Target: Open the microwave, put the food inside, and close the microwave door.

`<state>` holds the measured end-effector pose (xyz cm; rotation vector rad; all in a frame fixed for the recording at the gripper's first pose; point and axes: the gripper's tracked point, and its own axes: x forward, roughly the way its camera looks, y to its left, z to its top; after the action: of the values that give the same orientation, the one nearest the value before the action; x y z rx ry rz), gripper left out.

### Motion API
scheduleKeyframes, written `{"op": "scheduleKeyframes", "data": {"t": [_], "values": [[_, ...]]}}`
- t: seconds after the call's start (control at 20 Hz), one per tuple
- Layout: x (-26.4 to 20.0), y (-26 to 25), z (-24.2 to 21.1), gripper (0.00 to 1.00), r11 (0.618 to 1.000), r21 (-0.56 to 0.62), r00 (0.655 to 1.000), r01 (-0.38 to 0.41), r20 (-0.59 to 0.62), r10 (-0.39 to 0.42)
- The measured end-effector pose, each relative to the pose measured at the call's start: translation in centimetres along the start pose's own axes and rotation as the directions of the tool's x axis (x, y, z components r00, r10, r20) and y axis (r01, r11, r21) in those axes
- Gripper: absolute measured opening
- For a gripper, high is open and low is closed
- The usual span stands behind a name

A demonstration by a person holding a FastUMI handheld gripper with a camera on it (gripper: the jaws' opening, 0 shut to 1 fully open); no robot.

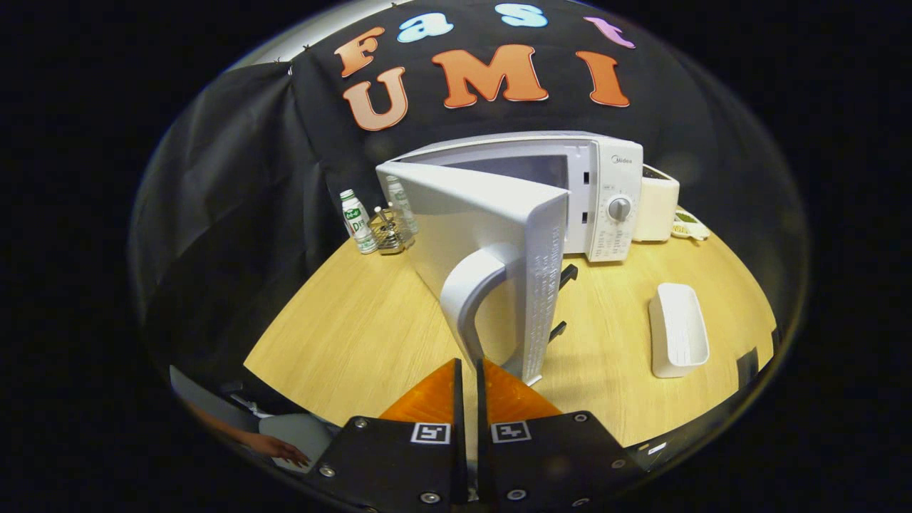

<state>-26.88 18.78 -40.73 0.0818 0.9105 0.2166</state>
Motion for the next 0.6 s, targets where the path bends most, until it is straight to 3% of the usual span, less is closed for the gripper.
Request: {"op": "scheduleKeyframes", "data": {"t": [0.2,0.6], "values": [[0.9,-2.2,1.5,0.05,0.998,0.066,1.0,0.021,0.006,-0.022],[3.8,-8.2,5.0,0.08,0.98,0.06,0.98,0.188,0.06,-0.191]]}}
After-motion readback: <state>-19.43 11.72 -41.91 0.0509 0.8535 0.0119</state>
